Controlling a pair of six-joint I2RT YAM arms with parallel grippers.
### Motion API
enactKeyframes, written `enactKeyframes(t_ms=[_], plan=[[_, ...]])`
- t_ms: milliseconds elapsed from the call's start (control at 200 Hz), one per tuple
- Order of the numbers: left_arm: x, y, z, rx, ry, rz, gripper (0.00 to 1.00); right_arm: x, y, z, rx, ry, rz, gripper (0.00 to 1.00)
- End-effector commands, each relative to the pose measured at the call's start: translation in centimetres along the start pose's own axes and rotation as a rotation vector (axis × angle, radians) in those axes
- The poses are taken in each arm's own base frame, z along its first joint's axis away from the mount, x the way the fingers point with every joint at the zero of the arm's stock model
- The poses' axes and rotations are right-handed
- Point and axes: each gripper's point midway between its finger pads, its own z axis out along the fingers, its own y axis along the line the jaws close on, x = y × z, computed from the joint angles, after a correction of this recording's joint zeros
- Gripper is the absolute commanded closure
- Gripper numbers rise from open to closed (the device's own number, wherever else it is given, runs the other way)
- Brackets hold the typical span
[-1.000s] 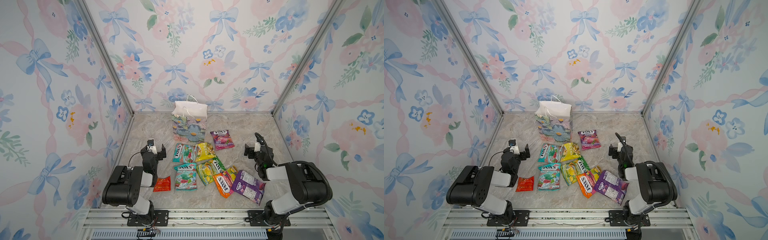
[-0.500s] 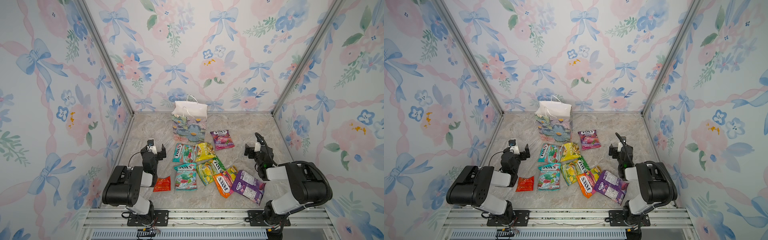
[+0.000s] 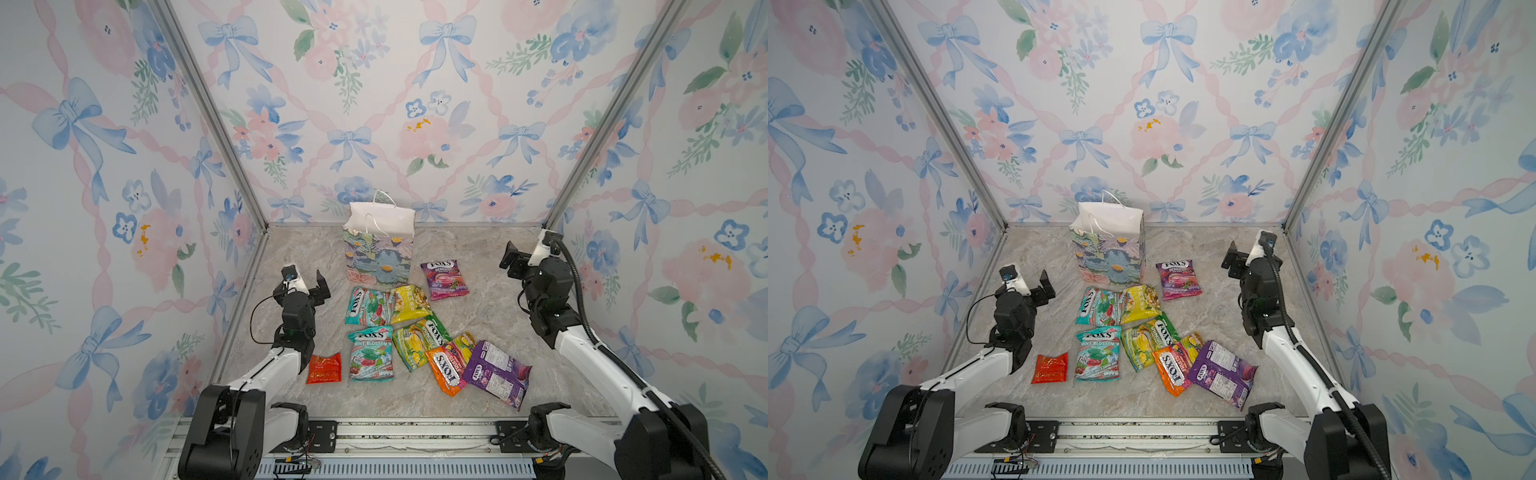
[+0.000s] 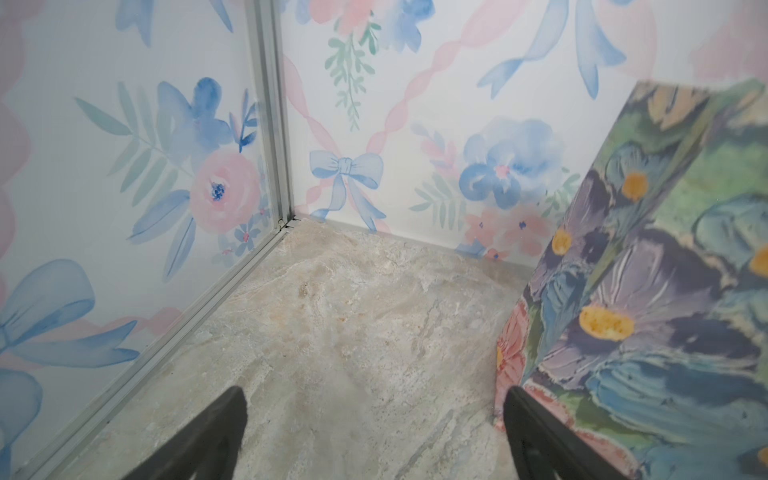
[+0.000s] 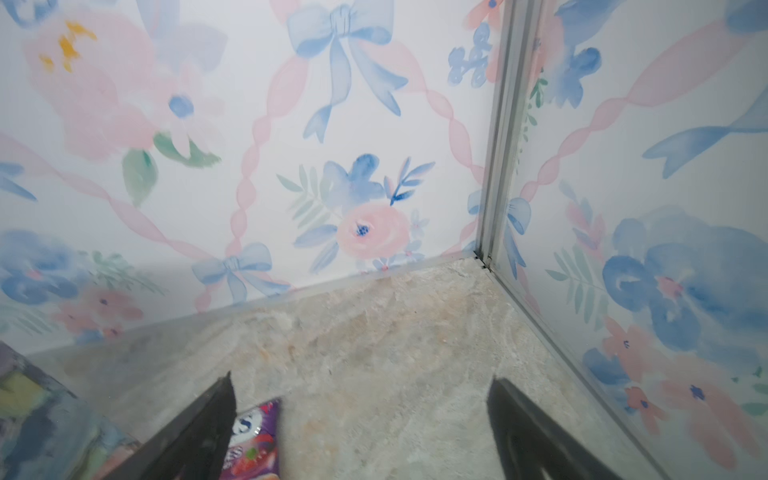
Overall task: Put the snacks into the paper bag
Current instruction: 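Reach the left gripper to the bag rim while the right gripper approaches the packets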
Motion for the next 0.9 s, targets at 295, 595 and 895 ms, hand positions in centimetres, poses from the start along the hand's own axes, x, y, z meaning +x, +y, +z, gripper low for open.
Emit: enactKeyframes(t_ms=[295,595,895], plan=[[-4.4,-1.2,-2.2,0.087,0.154,-0.138,0.12,10.5,0.1,-0.1,-0.037,0.472,0.042,0.03],[-9.9,-8.1,0.7,0.320,0.364,0.042,0.23,13.3,4.2,-1.1,-0.188,0.636,-0.044,0.03],[-11.8,-14.2,6.3,0.520,0.477,0.040,0.30,14.6,6.1,-2.3,-0.258,0.711,-0.076,0.02]])
